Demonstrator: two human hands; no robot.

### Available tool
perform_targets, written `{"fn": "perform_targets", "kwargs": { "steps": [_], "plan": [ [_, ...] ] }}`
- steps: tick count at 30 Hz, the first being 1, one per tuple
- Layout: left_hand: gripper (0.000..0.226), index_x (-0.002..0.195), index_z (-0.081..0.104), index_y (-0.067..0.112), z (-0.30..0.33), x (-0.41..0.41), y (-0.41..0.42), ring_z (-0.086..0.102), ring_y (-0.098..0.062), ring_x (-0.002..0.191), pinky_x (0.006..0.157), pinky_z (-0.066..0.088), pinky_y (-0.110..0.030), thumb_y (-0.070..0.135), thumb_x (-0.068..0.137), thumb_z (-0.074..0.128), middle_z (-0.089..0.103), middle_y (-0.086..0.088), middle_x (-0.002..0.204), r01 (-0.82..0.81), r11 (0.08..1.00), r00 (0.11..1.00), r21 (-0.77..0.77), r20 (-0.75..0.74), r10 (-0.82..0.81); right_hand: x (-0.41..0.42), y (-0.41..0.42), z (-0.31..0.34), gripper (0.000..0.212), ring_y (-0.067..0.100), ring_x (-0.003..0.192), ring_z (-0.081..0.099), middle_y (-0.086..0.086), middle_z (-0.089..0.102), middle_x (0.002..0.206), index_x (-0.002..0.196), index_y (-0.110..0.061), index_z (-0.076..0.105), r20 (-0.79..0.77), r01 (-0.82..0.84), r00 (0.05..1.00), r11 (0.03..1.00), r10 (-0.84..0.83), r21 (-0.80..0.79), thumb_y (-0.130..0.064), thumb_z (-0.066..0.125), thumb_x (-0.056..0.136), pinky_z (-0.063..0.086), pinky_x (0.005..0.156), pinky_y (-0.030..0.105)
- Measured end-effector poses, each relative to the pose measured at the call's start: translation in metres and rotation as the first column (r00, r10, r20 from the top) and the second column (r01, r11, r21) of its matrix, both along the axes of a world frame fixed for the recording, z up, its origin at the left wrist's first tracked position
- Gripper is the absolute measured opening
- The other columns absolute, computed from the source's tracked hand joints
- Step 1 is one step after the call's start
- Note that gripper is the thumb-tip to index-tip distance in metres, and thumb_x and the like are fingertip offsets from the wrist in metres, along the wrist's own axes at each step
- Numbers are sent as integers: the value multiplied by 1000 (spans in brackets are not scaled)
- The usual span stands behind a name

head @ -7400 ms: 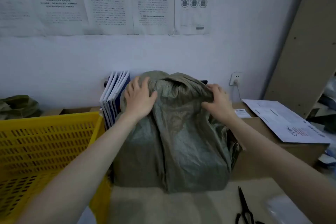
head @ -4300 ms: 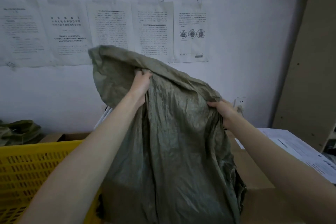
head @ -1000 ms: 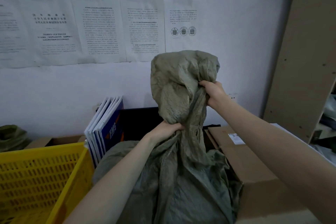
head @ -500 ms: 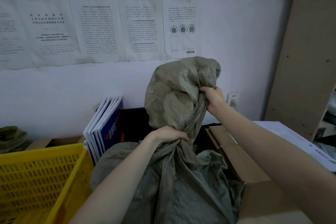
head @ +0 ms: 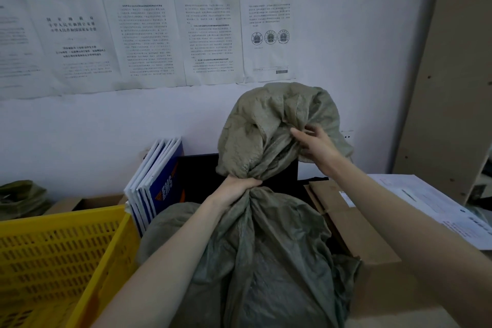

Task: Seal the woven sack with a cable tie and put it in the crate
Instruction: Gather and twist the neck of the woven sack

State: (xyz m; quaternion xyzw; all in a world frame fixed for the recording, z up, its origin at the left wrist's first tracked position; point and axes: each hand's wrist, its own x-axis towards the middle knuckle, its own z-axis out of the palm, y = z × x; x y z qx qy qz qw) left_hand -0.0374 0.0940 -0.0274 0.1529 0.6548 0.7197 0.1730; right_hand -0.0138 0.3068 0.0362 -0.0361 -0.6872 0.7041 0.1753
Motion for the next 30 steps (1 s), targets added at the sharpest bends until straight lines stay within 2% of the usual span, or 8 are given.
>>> {"fn": "perform_targets", "kwargs": {
  "steps": [4,8,10,15,19,23,28,30],
  "plan": [
    [31,117,60,17,0,-5,3,64,-19,98,91,48,-31,17,88,68,66,0,107,-156,987,984,38,87,153,21,-6,-44,80,18,119,49,2,44,136,145,-15,27,-4,-2,1000,989,3,150,-40,69,82,42,93,31],
    [13,83,76,9,6,-9,12,67,-25,90,95,51,-36,19,87,68,73,-9,98,-282,958,949,55,160,270,40,-26,-87,93,14,131,39,0,37,146,152,-19,11,268,-339,926,897,265,284,-44,67,82,37,103,28],
    [21,73,74,8,9,-11,16,63,-22,74,82,51,-33,20,88,66,70,-8,78,-290,952,950,96,147,275,43,-39,-101,96,9,126,43,-3,40,145,152,-22,6,349,-471,858,847,376,246,-43,68,82,38,102,26],
    [35,55,57,18,11,-14,4,51,-14,50,59,40,-27,31,85,67,54,3,56,-233,970,959,68,180,218,35,-83,-126,87,5,119,52,-9,52,131,139,-32,23,249,-469,869,873,428,135,-29,80,74,42,95,19],
    [41,46,58,20,10,-12,-1,52,-13,45,56,40,-28,32,84,68,53,4,50,-208,974,967,95,170,190,25,-96,-129,41,19,106,64,11,65,118,110,-15,63,172,-309,937,951,304,2,-15,81,73,53,85,25],
    [20,72,68,16,10,-9,0,65,-13,69,72,50,-28,31,84,72,68,4,71,-260,964,956,54,155,249,20,-102,-131,25,28,102,64,16,66,109,98,-9,65,117,-172,978,985,170,3,1,70,76,48,97,49],
    [35,110,66,11,22,3,-6,62,-7,80,63,48,-17,37,87,68,66,4,94,-197,962,979,-190,-82,185,21,-113,-132,41,15,105,63,3,67,111,119,-10,59,42,-175,984,985,174,8,10,54,84,52,89,28],
    [48,120,60,18,29,5,-20,59,-8,95,78,47,-19,52,87,61,63,7,111,-74,900,993,-429,-117,26,19,-110,-138,43,15,108,61,2,65,116,125,-12,56,63,-186,981,982,186,6,7,52,87,50,91,29]
  ]
}}
